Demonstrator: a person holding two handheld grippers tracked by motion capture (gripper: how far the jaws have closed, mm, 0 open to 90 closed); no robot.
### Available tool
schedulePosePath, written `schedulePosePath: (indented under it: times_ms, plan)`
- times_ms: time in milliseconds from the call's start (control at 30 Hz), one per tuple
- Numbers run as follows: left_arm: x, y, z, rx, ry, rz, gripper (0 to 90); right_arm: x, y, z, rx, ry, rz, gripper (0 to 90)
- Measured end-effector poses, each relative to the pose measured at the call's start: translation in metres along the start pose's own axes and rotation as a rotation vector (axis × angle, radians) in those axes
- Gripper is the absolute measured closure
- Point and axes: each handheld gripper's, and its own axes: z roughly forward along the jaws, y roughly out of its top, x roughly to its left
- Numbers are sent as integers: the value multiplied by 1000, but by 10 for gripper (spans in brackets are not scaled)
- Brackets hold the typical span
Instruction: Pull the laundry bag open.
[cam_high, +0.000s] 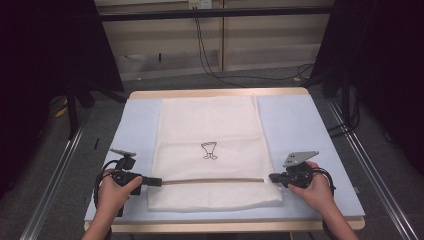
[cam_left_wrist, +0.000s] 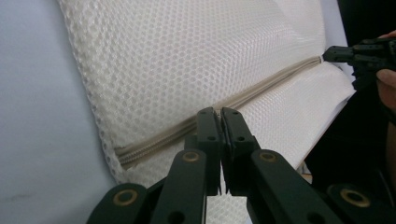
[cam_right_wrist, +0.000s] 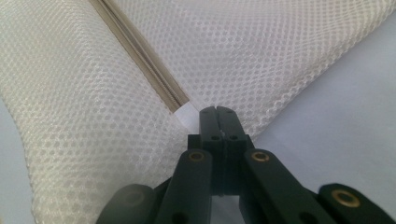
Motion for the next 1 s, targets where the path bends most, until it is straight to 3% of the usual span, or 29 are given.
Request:
schedulePosePath:
  times_ms: [67,100,233,300,367,567,667,700,733,767,833,867,900,967,1000]
  plan:
    - [-1,-1,1,-1,-6,-17,874,0,0,0,0,0,1,900]
    - [1,-1,0,1,6,-2,874,0,0,0,-5,-2,1,900]
    - [9,-4,-2,-2,56,-20,874,-1,-1,0,-9,2,0,900]
    - [14,-5,-2,-2,28,-31,873,-1,-1,0,-12,3,2,900]
    - [13,-7,-2,-7,36,-37,873,-1,-2,0,-16,9,1,900]
    - [12,-6,-6,-21,25,-13,865,1,-1,0,-10,-13,-5,900]
    - [8,-5,-17,-38,68,25,852,-1,-1,-3,-26,-26,-1,896]
    - [8,-4,-20,-48,83,28,796,-3,-1,-7,-53,-47,9,762]
    - [9,-4,-25,-75,92,41,684,-6,-1,-10,-72,-72,27,592]
    - [12,-3,-29,-118,109,85,541,-9,-1,-14,-90,-96,67,574]
    - [14,-4,-33,-118,107,104,515,-15,-3,-23,-140,-93,97,530]
    - [13,-3,-33,-133,131,138,469,-15,-4,-25,-149,-99,100,485]
    - [13,-2,-33,-157,160,172,388,-16,-3,-27,-154,-106,96,380]
    - [13,0,-34,-205,191,211,232,-16,-3,-28,-149,-131,109,310]
    - [14,1,-35,-209,208,225,204,-17,-3,-28,-151,-137,120,273]
